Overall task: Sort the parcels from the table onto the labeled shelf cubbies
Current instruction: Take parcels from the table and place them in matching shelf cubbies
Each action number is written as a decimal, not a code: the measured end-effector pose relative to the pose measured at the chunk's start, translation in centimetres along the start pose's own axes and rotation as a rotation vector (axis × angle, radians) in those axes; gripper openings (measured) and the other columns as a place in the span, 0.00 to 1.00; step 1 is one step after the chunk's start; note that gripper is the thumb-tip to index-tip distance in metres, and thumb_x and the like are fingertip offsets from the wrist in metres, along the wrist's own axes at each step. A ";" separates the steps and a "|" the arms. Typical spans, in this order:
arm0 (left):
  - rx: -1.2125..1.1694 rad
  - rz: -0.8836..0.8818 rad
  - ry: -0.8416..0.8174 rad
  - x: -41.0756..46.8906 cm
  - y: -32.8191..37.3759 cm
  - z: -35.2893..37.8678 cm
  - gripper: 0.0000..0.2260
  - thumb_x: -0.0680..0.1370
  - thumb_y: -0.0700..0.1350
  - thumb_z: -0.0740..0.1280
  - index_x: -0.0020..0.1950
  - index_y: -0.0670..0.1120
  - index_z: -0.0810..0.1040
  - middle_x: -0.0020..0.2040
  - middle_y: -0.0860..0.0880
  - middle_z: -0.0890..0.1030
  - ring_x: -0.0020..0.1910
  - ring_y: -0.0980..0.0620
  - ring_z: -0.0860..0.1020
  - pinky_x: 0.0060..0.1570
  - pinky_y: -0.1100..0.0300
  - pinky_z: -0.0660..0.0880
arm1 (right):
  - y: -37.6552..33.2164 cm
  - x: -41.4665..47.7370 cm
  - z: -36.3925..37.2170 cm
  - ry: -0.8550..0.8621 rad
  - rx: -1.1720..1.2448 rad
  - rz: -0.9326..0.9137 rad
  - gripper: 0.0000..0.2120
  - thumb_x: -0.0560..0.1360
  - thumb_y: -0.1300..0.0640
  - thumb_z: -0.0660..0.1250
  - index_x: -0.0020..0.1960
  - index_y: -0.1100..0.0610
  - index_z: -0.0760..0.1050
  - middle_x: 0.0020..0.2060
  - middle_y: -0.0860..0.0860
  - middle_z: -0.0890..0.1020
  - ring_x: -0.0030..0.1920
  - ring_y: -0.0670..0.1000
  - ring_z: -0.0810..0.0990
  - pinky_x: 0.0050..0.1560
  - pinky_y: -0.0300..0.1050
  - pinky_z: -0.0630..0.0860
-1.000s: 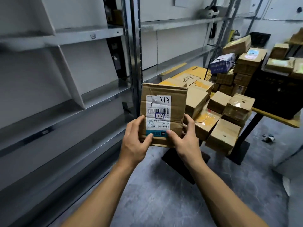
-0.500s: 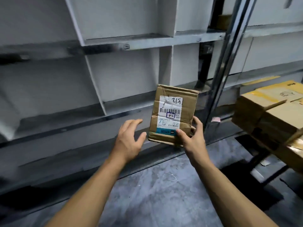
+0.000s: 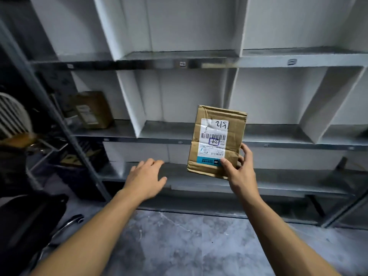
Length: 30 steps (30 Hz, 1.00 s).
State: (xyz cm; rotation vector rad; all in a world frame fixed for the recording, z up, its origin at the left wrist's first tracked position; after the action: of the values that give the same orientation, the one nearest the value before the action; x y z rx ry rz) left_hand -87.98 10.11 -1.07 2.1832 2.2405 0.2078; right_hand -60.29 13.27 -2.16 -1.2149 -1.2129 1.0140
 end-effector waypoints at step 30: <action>-0.055 -0.466 0.174 8.9 -31.7 -1.6 0.25 0.77 0.58 0.63 0.72 0.53 0.66 0.67 0.51 0.72 0.64 0.47 0.70 0.62 0.48 0.68 | -1.0 14.9 41.8 -0.496 0.049 -0.094 0.30 0.78 0.52 0.71 0.65 0.27 0.58 0.54 0.29 0.74 0.60 0.41 0.78 0.57 0.44 0.81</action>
State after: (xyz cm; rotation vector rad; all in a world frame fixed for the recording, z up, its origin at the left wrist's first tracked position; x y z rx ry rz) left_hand -119.92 18.18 -1.85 1.6082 2.7168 0.4555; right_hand -100.09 32.82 -1.30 -0.8816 -1.5972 1.3115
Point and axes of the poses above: each hand's wrist, its own x-axis towards the middle knuckle, its own z-axis out of the palm, y = z × x, the point moved 1 cm from there along x, towards the middle knuckle
